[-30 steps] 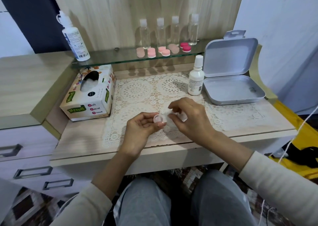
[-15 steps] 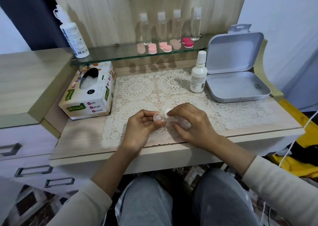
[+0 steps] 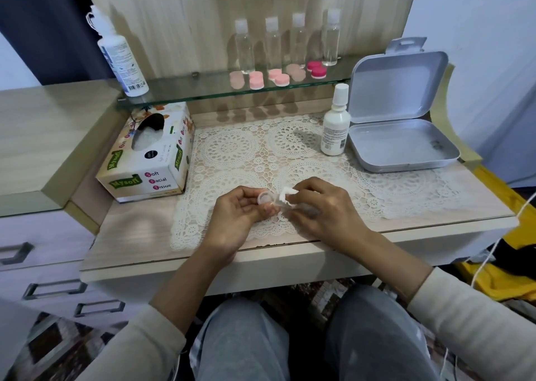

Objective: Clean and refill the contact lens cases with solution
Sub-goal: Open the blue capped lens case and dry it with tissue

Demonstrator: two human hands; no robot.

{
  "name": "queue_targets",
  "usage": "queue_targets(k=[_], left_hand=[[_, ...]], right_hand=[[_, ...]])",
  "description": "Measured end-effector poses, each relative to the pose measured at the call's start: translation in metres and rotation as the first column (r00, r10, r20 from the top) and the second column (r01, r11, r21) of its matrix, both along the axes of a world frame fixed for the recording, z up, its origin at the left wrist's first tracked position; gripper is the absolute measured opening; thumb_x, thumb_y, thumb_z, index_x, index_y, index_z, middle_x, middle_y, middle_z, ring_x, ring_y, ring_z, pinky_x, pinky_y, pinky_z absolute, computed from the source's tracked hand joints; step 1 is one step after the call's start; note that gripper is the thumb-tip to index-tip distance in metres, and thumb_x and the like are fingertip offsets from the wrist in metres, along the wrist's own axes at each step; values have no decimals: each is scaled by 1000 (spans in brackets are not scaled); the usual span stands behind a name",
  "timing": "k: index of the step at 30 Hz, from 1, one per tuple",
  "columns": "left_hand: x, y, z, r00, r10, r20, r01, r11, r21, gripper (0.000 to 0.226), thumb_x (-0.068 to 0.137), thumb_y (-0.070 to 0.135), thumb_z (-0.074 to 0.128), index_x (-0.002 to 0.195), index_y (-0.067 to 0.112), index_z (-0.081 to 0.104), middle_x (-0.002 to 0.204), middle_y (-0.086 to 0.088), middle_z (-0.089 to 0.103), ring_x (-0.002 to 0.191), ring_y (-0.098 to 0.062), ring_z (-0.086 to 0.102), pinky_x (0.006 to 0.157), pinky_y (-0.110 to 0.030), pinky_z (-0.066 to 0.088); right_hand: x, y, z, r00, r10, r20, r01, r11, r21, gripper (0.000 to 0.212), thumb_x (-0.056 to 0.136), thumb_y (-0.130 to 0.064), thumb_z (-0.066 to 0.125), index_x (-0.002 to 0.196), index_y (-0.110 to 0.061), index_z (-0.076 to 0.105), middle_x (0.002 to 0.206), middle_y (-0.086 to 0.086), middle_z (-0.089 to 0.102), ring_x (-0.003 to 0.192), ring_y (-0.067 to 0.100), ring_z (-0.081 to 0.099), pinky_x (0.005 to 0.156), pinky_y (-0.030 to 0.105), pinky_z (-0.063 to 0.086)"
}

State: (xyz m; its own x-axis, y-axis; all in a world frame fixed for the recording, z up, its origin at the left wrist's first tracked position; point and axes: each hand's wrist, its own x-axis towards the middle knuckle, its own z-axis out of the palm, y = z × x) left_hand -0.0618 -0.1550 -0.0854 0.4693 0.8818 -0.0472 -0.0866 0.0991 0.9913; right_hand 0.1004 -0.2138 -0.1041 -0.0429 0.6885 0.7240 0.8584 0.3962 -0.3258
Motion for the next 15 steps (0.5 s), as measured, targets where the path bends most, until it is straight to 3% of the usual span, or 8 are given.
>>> queue_targets(k=[5, 15], left_hand=[[-1, 1, 0, 1000, -25, 11, 25, 1000, -13, 18, 75, -6, 63, 88, 6, 60, 85, -12, 68, 80, -20, 68, 73, -21, 55], [-1, -1, 1, 999, -24, 42, 25, 1000, -6, 17, 75, -8, 62, 87, 5, 60, 79, -9, 68, 73, -16, 69, 69, -19, 54]], right_hand=[[0, 2, -1, 999, 0, 41, -1, 1000, 29, 9, 71, -10, 72, 76, -2, 72, 77, 15, 63, 59, 24, 60, 55, 16, 37], [-2, 0, -1, 999, 24, -48, -24, 1000, 1, 16, 79, -14, 62, 81, 1, 66, 80, 12, 63, 63, 25, 62, 58, 27, 45]])
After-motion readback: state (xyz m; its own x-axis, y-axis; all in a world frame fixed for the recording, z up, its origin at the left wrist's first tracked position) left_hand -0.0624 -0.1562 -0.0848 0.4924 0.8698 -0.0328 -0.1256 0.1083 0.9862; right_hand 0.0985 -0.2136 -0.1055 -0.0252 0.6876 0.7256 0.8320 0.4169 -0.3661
